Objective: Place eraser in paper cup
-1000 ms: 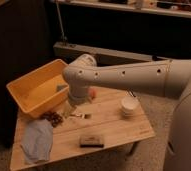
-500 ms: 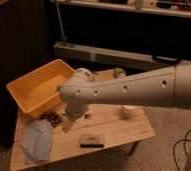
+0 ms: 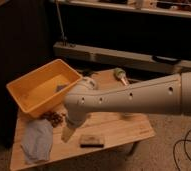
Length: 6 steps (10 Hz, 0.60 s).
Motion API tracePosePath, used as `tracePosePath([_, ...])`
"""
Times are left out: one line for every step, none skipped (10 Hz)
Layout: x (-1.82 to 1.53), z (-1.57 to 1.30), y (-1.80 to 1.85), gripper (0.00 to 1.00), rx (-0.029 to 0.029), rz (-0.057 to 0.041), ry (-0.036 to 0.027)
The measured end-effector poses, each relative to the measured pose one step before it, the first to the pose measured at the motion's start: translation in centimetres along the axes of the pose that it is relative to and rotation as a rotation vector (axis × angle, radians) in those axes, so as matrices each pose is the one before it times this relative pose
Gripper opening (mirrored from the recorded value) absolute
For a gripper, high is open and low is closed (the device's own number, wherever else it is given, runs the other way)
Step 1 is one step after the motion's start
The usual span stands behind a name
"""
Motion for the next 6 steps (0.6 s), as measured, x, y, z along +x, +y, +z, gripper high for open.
tracePosePath([0.142,0.117,-0.006,0.80,0.00075,-0.00616,0.00243])
tracePosePath([0.239,0.589,0.119,0.80,0.00438,-0.02877,0.01221])
tracePosePath([0.300,0.979,0.288,0.80,-0.00162,-0.02517,0.01882])
tracePosePath([0.545,1.731,0.246,0.80,-0.00012,-0.04095,0.02961])
tracePosePath([0.439,1.726,0.121,0.80,-0.00338,-0.03847,0.02647])
tracePosePath([0.492,1.763,-0.099,0.80,-0.01010,-0.05557,0.04885])
